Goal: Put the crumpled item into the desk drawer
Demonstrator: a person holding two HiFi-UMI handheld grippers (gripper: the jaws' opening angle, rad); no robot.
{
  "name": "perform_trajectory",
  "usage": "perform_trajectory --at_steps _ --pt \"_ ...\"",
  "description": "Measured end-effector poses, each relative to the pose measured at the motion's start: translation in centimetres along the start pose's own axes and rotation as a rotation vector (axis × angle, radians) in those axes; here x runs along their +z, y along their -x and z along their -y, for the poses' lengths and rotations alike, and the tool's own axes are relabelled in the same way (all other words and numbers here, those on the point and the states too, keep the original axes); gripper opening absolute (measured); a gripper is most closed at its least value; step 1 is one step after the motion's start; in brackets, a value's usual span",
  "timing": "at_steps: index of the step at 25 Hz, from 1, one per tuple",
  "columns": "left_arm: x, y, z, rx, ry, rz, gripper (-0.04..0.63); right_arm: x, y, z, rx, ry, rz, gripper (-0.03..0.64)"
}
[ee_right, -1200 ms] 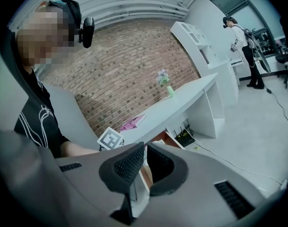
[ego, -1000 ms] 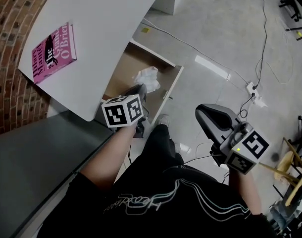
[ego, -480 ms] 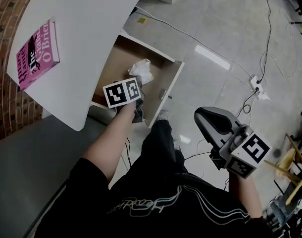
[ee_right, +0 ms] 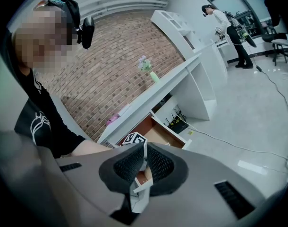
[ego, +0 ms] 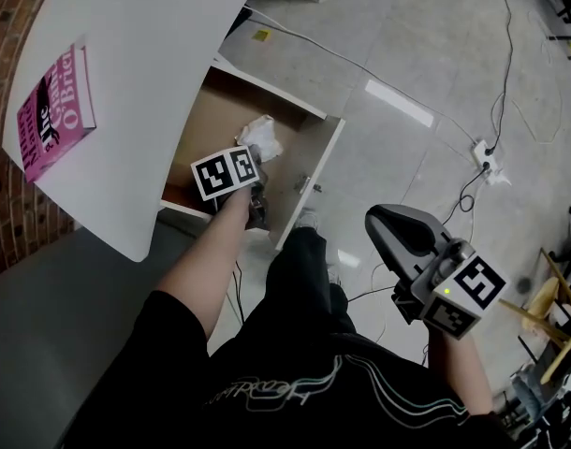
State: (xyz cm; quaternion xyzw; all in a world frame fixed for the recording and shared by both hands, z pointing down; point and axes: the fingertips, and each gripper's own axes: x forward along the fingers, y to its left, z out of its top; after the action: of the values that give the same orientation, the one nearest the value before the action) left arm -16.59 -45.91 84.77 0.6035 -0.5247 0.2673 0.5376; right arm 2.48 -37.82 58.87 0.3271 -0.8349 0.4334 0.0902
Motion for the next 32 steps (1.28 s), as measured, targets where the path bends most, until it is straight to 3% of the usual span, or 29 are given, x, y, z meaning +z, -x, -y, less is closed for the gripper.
perform_trajectory --at_steps 3,4,7,10,14,18,22,32 --pt "0.1 -0.1 -0.1 -0.009 0.017 0.011 0.034 -0.3 0.2 0.4 -0.004 0.014 -0.001 0.05" --pt "0.2 -0.1 -0.1 -0.013 0.026 0.011 0.064 -0.2 0.2 0.4 -0.004 0.003 0.005 0.049" --pt "0.3 0.4 -0.3 -0.011 0.067 0.008 0.238 -0.1 0.6 0.1 -0.006 -0.024 0.006 0.05" --pt "0.0 2.3 0.4 -0.021 0.084 0.01 0.262 0.1 1.8 -0.9 0.008 0.017 0.018 0.051" --pt "0.0 6.0 3.4 -0.095 0.058 0.049 0.307 1.4 3.7 -3.4 0.035 0.071 0.06 0.05" --pt "-1.9 13.3 7.0 -0.15 -0.008 0.125 0.305 1.5 7.3 -7.9 0.067 0.1 0.086 0.049" --pt "-3.6 22.7 11.3 -0.254 -0.066 0.242 0.291 1.6 11.5 -12.3 0.099 0.165 0.119 0.049" --pt "-11.2 46.3 24.3 -0.493 -0.404 0.423 0.163 0.8 23.3 -23.8 0.193 0.304 0.206 0.049"
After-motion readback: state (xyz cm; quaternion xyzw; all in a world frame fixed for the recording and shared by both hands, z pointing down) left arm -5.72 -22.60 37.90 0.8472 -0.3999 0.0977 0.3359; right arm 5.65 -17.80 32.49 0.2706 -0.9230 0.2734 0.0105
